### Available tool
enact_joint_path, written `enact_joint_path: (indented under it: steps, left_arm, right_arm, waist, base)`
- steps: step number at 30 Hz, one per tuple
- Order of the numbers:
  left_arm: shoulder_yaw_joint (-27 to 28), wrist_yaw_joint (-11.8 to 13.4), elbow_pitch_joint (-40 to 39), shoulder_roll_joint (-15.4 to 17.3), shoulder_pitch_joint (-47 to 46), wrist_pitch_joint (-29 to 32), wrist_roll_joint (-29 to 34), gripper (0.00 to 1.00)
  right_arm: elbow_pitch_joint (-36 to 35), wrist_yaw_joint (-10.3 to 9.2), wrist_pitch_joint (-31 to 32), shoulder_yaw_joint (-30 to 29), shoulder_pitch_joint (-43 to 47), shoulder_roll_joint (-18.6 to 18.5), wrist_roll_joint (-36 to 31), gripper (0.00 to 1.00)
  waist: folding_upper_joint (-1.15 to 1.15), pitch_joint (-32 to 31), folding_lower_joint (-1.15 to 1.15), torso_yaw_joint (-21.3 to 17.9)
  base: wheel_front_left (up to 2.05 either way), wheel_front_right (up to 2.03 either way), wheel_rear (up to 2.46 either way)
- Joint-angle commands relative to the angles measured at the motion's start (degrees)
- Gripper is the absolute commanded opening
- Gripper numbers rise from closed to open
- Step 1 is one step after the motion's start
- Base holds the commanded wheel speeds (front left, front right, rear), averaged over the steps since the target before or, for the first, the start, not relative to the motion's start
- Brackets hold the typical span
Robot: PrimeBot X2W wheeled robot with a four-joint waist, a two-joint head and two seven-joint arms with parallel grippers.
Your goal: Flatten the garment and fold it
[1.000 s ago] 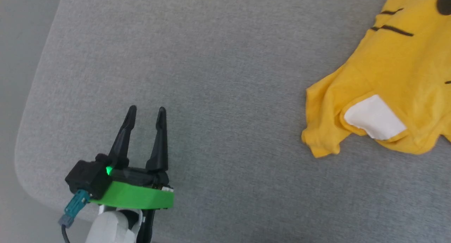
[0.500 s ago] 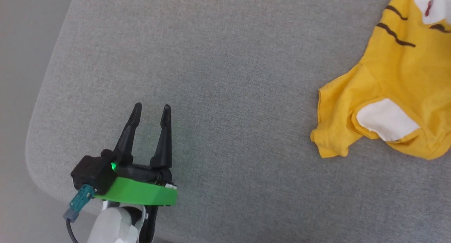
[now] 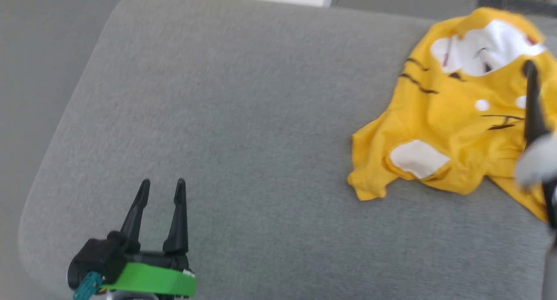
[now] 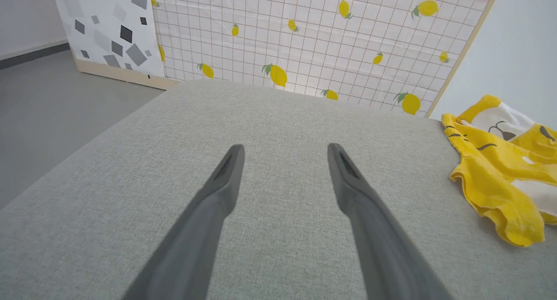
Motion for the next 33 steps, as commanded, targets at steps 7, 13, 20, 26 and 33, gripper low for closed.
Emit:
enact_joint_path:
  steps: [7, 13, 20, 26, 33]
  left_arm:
    - [1.17, -0.11, -1.31, -0.25, 3.68, -0.22, 1.17, 1.0]
    - [0.94, 0.25, -1.9, 0.1, 3.42, -0.02, 2.3, 1.0]
    - [-6.47, -0.16, -0.24, 3.46, -9.42, 10.52, 4.93, 1.0]
    - [-19.55, -0.35, 6.31, 6.31, -24.26, 20.93, 1.78, 1.0]
    - [-30.99, -0.37, 16.13, 7.94, -35.73, 24.21, -5.23, 1.0]
  right_arm:
    - [-10.49, -0.09, -7.44, -3.74, 21.94, 4.9, 3.94, 1.0]
    - [-8.43, -0.09, -12.69, -4.62, 27.94, 4.93, 10.55, 1.0]
    - [-11.28, -0.09, -13.07, -5.74, 25.88, 4.94, 8.57, 1.0]
    - [-13.46, -0.09, -11.96, -5.55, 23.96, 4.94, 8.11, 1.0]
    - [-13.88, -0.09, -11.31, -4.57, 22.37, 4.95, 7.82, 1.0]
  waist:
    - [0.0, -5.78, 0.0, -6.13]
    - [0.0, -6.1, 0.0, -7.96]
    - [0.0, -4.33, 0.0, -8.6]
    - [0.0, -0.19, 0.0, -8.95]
    - [0.0, 4.26, 0.0, -10.16]
  base:
    - [0.0, 0.0, 0.0]
    - [0.0, 0.0, 0.0]
    - [0.0, 0.0, 0.0]
    - [0.0, 0.0, 0.0]
    - [0.0, 0.0, 0.0]
